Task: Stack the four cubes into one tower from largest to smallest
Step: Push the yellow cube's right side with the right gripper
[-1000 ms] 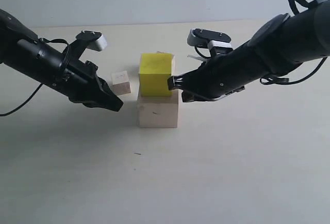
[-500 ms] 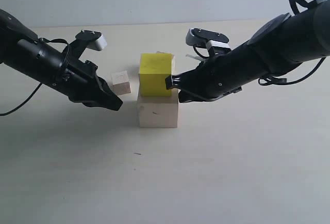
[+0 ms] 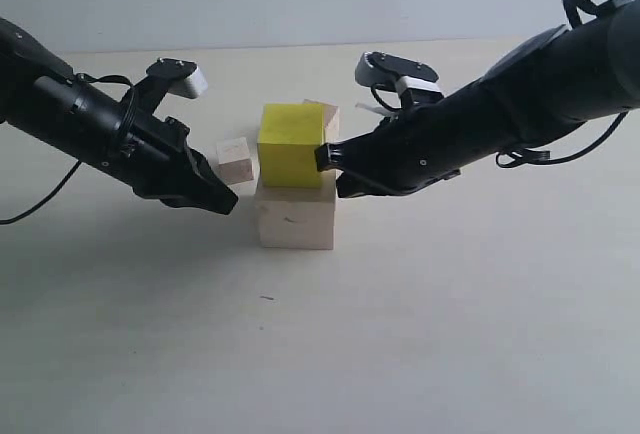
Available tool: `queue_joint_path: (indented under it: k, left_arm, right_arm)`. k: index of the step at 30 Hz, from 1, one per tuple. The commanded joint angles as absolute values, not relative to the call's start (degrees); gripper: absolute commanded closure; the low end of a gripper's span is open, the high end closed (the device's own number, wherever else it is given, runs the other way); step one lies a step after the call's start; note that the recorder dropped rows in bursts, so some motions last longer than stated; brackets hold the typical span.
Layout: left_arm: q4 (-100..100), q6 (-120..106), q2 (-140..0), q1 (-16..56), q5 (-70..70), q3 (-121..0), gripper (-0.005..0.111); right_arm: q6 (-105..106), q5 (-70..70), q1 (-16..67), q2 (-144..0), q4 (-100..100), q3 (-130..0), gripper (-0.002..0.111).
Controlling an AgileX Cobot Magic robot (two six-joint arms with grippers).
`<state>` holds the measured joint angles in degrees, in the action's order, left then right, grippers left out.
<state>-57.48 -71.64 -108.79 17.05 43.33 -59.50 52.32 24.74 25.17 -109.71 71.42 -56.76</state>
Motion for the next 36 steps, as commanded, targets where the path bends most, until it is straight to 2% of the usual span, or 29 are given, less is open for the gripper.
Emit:
queue_joint_path:
  k: [1, 36]
  left_arm:
    - [-57.5, -72.0, -108.7, 17.2, 43.0, -59.3, 0.107]
    - [-57.6, -72.1, -108.7, 17.2, 42.7, -59.3, 0.107]
  right_arm:
    - [54.4, 25.2, 24.9, -109.8, 73.0, -57.1, 0.108]
    - [63.0, 24.1, 24.9, -109.8, 78.4, -57.0, 0.108]
